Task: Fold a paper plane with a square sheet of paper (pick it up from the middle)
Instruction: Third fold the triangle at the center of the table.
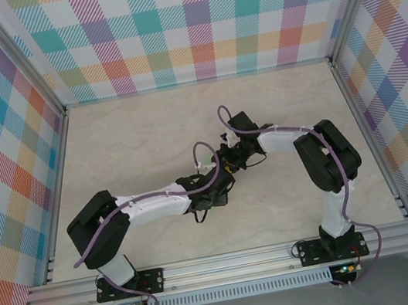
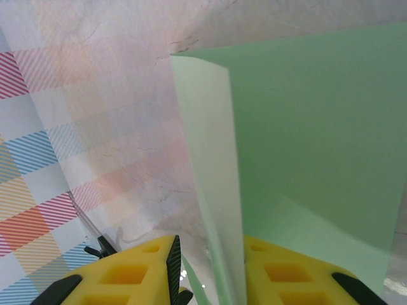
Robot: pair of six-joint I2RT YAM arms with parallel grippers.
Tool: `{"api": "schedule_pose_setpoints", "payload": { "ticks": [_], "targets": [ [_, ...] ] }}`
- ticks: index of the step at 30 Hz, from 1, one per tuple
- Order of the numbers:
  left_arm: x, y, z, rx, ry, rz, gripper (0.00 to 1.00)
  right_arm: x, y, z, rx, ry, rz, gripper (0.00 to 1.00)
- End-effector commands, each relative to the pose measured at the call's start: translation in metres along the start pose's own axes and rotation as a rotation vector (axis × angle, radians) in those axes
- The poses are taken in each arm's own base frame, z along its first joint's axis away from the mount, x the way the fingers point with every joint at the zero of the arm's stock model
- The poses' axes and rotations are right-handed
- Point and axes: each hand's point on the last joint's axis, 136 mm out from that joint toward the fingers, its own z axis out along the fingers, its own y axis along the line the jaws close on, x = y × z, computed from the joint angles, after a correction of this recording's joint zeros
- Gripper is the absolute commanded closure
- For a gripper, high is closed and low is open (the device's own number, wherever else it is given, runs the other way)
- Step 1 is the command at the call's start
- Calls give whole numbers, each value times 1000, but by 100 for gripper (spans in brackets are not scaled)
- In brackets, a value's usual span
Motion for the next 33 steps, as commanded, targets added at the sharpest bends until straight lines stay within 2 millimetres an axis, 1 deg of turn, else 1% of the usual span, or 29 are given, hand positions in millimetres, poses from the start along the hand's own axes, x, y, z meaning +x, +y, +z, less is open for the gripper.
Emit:
{"api": "schedule_pose_setpoints", "payload": {
  "ticks": [1,6,9,17,33],
  "targets": [
    [0,4,0,-62,-30,6,45,-2,21,-14,-45,-7,-40,71],
    [7,7,6,-83,-21,-8,47,-2,23,-15,-47,-10,-44,71],
    [9,5,8,-73,-23,-14,51,-2,21,-15,-42,-8,-39,71],
    [13,10,13,-98,-20,-13,61,-2,20,-14,-37,-4,-34,71],
    [12,10,12,-90,-30,-7,73,-3,16,-13,-14,-7,-27,71]
  ]
}}
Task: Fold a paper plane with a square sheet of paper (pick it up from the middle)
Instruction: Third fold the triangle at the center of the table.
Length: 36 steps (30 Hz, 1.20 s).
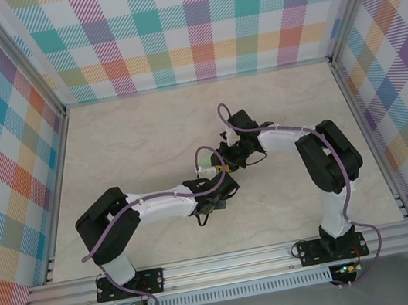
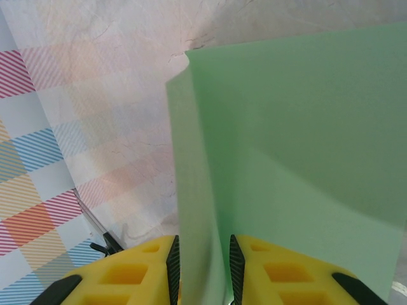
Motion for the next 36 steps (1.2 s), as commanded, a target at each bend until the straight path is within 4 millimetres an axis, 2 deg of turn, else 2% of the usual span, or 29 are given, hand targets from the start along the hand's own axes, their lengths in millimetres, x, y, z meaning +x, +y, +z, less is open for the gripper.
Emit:
{"api": "schedule_pose_setpoints", "payload": {
  "ticks": [1,14,17,22,27,31,36],
  "targets": [
    [2,1,-1,-9,-23,17,73,-4,10,-8,-10,-13,-32,71],
    [-1,1,-5,18,-47,22,88,-3,7,-12,13,-26,-29,69],
    [-3,1,-7,26,-57,20,90,-2,8,-15,20,-36,-34,58],
    [-5,3,-7,49,-61,10,94,-3,3,-29,52,-84,-27,56],
    [-9,-2,-9,119,-73,3,98,-2,-9,-46,112,-155,-18,40],
    [-8,-4,-8,213,-64,-13,100,3,-11,-53,128,-176,-21,38],
    [-10,-9,-11,360,-48,-35,100,10,-10,-53,92,-167,-16,38]
  ]
}}
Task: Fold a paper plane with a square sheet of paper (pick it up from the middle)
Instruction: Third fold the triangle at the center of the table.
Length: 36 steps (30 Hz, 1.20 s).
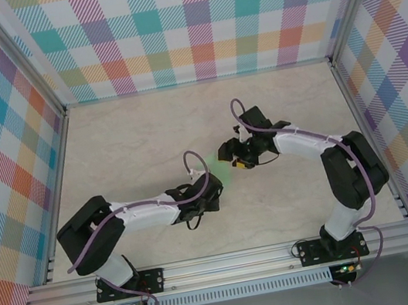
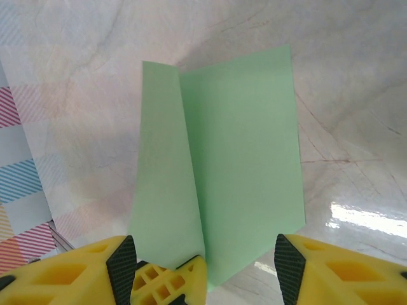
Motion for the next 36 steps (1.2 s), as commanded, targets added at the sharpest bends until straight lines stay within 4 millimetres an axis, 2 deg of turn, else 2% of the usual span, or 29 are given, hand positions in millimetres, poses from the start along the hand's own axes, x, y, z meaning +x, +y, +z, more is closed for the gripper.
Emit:
{"api": "schedule_pose_setpoints", "payload": {
  "ticks": [1,5,12,19,28,36],
  "targets": [
    [-10,-18,-7,173,-11,-13,100,6,-1,-4,-14,-3,14,39],
    [-11,-18,-8,264,17,-42,100,11,2,0,-59,14,26,46],
    [-9,-17,-2,362,78,-74,97,23,12,9,-104,46,17,67],
    [-1,-17,4,418,142,-103,97,34,31,22,-164,81,-8,80],
    [13,4,10,373,194,-125,97,41,40,35,-195,120,-11,82],
    [24,3,11,393,258,-128,96,44,40,41,-193,141,-10,82]
  ]
}}
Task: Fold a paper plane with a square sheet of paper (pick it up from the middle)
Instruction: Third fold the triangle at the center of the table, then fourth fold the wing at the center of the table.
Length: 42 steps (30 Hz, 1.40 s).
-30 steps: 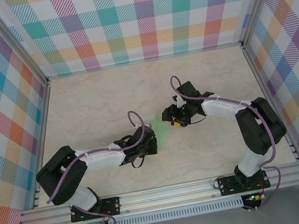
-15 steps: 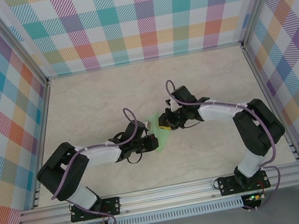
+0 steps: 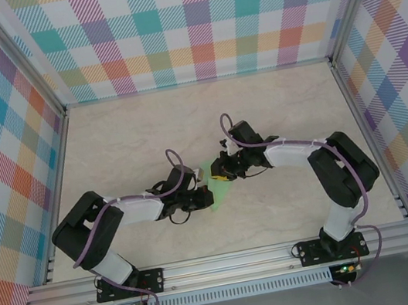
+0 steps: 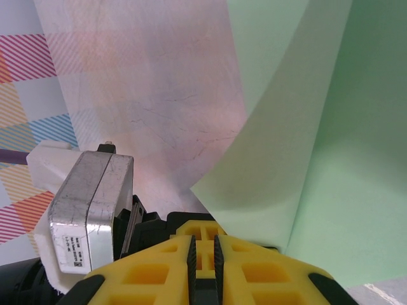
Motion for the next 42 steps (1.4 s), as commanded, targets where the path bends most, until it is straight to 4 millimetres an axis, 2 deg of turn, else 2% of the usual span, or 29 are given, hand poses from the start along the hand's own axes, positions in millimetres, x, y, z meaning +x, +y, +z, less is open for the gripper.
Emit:
{"api": "schedule_pose_setpoints", "payload": {
  "ticks": [1,9,18,26,33,42],
  "targets": [
    [15,9,3,-4,67,-6,96,1,9,5,-33,23,-8,82],
    [11,5,5,14,70,-4,94,2,12,10,-24,26,-10,82],
    [-6,-11,-11,24,21,-4,79,-1,2,8,44,-1,0,82],
    [-13,-22,-19,43,0,-9,76,-1,-1,5,62,-12,7,82],
    [-9,-15,-16,22,16,-16,79,-2,1,3,69,-17,4,81],
    [-16,-11,-12,-16,-7,-18,68,-3,-1,-3,103,-34,5,81]
  ]
}}
